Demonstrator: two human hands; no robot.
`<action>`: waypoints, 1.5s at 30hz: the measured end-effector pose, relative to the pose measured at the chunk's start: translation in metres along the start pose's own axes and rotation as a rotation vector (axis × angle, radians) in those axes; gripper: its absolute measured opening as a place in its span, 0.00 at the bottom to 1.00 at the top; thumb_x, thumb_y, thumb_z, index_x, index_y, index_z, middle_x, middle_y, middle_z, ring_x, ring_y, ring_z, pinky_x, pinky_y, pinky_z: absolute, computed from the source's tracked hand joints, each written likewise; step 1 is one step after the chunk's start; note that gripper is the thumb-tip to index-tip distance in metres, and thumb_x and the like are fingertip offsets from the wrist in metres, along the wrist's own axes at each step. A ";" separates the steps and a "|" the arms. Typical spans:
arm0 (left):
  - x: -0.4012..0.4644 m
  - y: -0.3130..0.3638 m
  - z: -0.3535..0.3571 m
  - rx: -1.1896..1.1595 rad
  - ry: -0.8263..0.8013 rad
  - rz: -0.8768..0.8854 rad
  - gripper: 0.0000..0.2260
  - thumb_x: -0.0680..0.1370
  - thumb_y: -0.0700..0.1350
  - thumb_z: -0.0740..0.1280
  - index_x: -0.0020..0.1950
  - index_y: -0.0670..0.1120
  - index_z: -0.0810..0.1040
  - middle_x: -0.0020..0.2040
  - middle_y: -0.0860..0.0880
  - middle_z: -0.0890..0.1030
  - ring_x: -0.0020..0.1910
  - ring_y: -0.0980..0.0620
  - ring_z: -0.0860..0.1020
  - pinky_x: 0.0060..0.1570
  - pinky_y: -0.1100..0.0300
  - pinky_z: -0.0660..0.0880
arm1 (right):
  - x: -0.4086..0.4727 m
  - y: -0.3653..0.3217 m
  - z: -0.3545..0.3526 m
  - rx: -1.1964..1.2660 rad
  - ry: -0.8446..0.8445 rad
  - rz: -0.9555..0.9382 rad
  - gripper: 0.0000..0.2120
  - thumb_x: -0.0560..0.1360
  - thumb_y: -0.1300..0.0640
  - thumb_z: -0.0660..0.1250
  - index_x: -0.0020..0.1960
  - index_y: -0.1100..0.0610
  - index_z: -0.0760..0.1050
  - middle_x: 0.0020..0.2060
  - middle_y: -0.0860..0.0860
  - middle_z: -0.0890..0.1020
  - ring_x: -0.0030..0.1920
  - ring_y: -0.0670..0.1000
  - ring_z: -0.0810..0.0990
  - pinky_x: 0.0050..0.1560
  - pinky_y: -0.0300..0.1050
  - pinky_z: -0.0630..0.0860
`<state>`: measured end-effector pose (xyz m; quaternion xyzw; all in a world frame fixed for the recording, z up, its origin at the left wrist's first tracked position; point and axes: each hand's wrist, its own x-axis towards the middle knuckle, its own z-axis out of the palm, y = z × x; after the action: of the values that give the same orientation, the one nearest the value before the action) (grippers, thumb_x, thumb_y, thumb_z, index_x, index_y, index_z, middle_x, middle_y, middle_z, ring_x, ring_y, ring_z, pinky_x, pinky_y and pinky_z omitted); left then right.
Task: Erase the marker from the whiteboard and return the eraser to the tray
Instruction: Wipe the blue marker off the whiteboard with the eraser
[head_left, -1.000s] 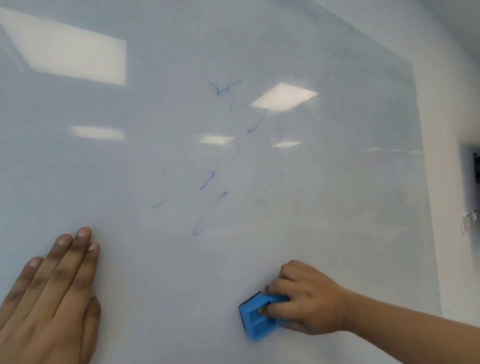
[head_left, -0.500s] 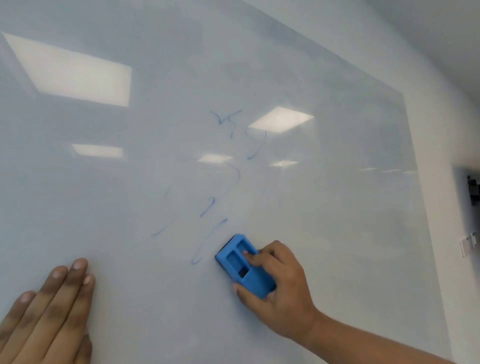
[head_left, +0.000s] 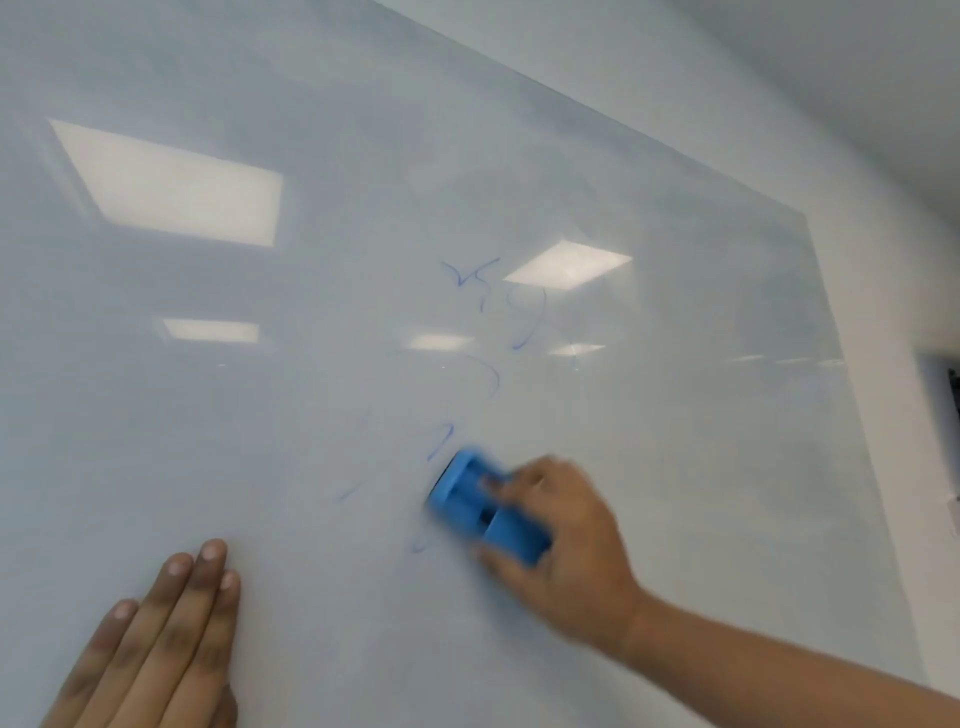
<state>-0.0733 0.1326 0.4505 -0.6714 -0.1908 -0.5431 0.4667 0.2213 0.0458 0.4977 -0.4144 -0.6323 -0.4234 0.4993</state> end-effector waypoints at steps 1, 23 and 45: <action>0.000 -0.003 0.002 0.045 -0.050 0.001 0.26 0.70 0.40 0.52 0.66 0.33 0.69 0.69 0.36 0.71 0.78 0.45 0.57 0.76 0.53 0.50 | -0.015 -0.021 0.009 0.017 -0.117 -0.199 0.19 0.72 0.43 0.73 0.60 0.48 0.79 0.52 0.49 0.79 0.45 0.51 0.76 0.46 0.45 0.74; 0.001 -0.014 0.003 0.358 -0.007 0.001 0.19 0.77 0.39 0.46 0.57 0.39 0.74 0.54 0.42 0.83 0.56 0.43 0.82 0.69 0.55 0.59 | 0.126 -0.031 0.008 -0.056 0.130 -0.041 0.18 0.70 0.43 0.77 0.55 0.52 0.81 0.45 0.48 0.77 0.43 0.52 0.78 0.40 0.50 0.77; 0.020 -0.050 0.046 0.565 0.428 0.251 0.11 0.82 0.41 0.48 0.47 0.43 0.68 0.79 0.37 0.58 0.78 0.40 0.56 0.67 0.51 0.56 | 0.187 0.014 -0.007 -0.138 0.291 0.228 0.26 0.72 0.35 0.69 0.64 0.47 0.78 0.56 0.47 0.80 0.55 0.51 0.79 0.55 0.44 0.74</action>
<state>-0.0796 0.1902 0.4910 -0.4057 -0.1473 -0.5356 0.7258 0.2071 0.0623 0.6842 -0.4511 -0.4720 -0.4618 0.6004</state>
